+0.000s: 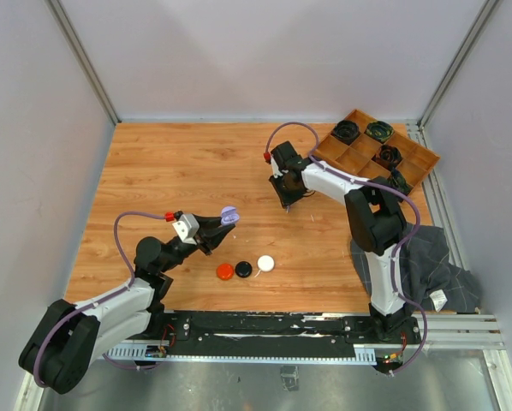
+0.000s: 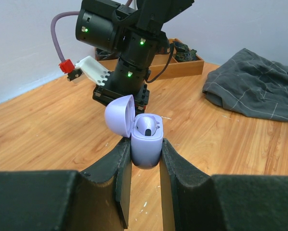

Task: Insert the wireless bluetooth earbuds into the charging case
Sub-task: Pick up the earbud from the center of the board.

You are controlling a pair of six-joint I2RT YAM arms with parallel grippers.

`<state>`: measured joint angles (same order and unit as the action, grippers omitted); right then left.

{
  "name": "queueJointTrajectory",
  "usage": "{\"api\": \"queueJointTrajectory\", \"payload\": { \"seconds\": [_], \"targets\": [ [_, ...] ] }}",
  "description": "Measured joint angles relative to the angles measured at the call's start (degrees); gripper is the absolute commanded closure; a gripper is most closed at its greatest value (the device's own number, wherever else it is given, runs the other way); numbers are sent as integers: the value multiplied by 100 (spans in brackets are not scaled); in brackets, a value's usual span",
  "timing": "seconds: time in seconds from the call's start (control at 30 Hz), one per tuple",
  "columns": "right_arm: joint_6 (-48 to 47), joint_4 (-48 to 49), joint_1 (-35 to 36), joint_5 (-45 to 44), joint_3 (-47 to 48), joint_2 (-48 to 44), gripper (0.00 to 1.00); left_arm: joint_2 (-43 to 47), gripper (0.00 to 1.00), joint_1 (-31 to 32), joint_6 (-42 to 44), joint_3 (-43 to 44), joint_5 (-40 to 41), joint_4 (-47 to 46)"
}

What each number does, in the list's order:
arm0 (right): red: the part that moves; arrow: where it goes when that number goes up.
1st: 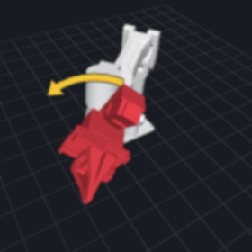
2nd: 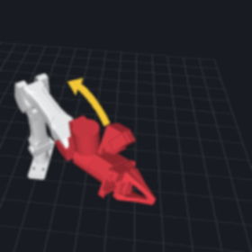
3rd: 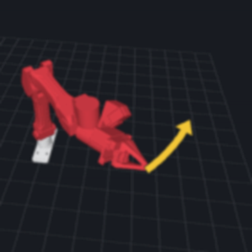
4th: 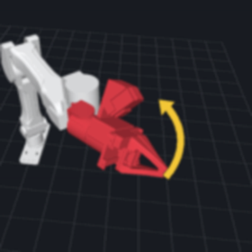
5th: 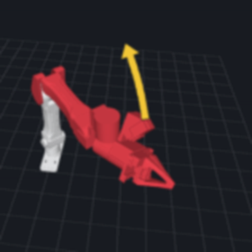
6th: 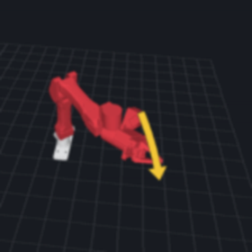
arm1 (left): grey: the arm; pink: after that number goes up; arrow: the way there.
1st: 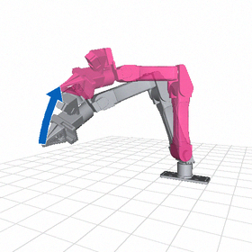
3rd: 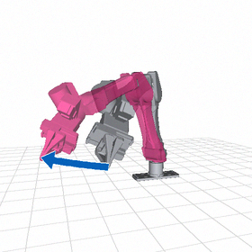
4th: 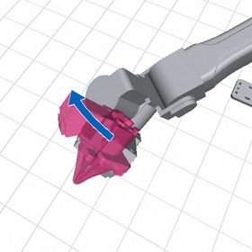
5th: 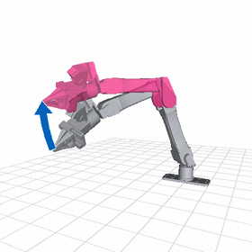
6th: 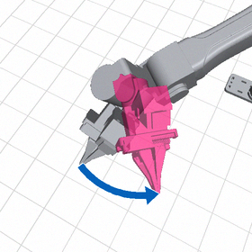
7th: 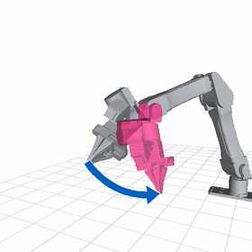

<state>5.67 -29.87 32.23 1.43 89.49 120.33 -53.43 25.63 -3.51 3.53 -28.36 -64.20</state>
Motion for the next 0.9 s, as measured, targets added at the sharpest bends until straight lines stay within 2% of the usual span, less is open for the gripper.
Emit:
{"api": "queueJointTrajectory", "payload": {
  "seconds": [0.4, 0.57, 0.9],
  "targets": [
    [-15, -31, 131, 0, -345, -321, 83, -72, 100, 0, -76, 0, -2, -70],
    [-177, 59, 352, 2, -772, -1123, 83, -118, 100, 0, -157, 0, 0, -188],
    [-476, 911, 798, 2, -1663, -3106, 84, -116, 100, 0, -306, 0, 0, -337]
  ]
}}
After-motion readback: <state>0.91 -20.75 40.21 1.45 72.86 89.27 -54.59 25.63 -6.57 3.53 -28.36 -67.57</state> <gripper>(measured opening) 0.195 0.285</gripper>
